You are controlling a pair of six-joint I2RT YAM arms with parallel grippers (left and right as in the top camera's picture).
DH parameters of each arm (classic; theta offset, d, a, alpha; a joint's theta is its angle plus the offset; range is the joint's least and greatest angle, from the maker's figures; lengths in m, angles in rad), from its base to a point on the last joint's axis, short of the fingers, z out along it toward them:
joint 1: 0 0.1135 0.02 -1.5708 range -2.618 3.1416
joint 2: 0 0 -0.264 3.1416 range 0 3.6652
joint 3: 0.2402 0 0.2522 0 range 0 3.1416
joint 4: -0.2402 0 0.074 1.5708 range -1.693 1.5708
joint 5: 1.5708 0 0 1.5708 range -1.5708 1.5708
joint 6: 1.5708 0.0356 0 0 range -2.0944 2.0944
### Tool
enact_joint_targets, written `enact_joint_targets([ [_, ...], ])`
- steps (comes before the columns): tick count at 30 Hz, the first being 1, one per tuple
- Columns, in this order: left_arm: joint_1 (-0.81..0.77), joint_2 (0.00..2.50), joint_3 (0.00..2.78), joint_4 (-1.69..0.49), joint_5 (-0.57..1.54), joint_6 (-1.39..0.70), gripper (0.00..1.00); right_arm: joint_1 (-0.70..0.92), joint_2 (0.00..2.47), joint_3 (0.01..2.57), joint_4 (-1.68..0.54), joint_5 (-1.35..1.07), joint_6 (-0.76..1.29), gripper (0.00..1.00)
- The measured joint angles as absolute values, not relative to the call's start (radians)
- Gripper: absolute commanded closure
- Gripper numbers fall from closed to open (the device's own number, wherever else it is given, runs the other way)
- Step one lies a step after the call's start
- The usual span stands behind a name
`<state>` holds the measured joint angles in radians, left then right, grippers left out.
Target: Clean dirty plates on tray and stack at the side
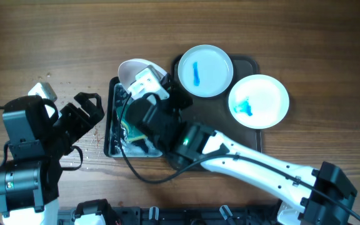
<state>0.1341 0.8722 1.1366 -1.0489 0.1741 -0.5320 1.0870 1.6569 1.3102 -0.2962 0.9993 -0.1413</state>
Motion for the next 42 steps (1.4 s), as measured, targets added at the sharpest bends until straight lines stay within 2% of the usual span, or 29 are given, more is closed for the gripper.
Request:
enact_joint_targets([
  [14,0.134,0.872,1.137,-1.052,0.174,-0.532,0.0,1.177,1.657,1.31,-0.234,1.165,-0.293,0.96],
  [42,0.134,0.872,1.137,-1.052,0.174,-0.532,0.0,1.18,1.657,1.31,-0.23,1.172,-0.313,0.96],
])
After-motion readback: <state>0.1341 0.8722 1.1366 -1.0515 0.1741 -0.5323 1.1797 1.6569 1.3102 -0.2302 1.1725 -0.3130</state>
